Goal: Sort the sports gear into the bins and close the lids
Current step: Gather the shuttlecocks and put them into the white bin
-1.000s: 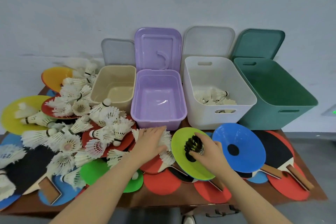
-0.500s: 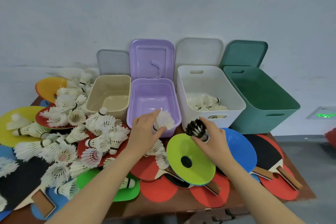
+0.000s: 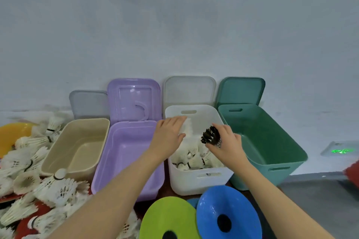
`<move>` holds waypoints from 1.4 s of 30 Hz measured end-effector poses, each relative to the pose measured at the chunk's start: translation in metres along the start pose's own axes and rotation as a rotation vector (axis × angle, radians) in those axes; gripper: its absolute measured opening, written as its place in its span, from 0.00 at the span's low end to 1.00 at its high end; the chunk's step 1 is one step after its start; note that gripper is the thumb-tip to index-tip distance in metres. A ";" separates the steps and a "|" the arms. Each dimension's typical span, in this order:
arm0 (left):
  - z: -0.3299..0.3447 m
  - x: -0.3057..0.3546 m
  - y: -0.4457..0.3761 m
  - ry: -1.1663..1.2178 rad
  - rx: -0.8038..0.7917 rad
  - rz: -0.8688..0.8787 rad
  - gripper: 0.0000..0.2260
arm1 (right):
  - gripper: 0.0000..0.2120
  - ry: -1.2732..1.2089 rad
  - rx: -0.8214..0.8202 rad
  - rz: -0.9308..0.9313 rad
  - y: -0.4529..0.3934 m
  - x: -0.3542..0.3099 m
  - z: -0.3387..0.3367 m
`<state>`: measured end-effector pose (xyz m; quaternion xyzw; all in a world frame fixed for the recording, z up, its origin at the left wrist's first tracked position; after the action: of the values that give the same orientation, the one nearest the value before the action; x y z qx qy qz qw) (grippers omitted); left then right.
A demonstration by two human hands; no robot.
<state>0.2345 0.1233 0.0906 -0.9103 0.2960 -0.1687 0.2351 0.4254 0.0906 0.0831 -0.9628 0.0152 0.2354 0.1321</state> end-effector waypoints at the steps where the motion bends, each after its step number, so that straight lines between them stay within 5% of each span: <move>1: 0.007 0.000 -0.010 -0.009 -0.018 -0.019 0.24 | 0.29 0.011 -0.008 0.008 -0.010 0.005 0.001; 9: 0.044 -0.025 -0.033 -0.049 -0.234 -0.157 0.29 | 0.34 0.200 -0.127 0.044 -0.050 0.026 0.018; 20: -0.004 -0.044 0.027 -0.022 -0.174 -0.070 0.21 | 0.17 -0.068 -0.030 -0.073 0.005 -0.021 0.041; 28: -0.045 -0.068 0.124 0.051 -0.178 -0.024 0.23 | 0.16 -0.223 0.013 -0.136 0.090 -0.079 0.080; 38: -0.047 -0.092 0.251 0.114 -0.289 -0.123 0.23 | 0.45 0.009 -0.383 -0.039 0.178 -0.123 0.157; 42: -0.050 -0.098 0.279 0.126 -0.326 -0.146 0.23 | 0.43 0.092 -0.395 -0.055 0.184 -0.138 0.184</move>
<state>0.0082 -0.0319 -0.0319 -0.9430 0.2668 -0.1920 0.0528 0.2031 -0.0432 -0.0566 -0.9798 -0.0517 0.1858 -0.0536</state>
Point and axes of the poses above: each hand's wrist, its own y-axis away from the middle knuckle, its own z-axis out of the palm, x = y × z, the point moved 3 cm from there along -y, towards the middle knuckle, and after that the axes turned 9 degrees about z, right-handed, at the moved point
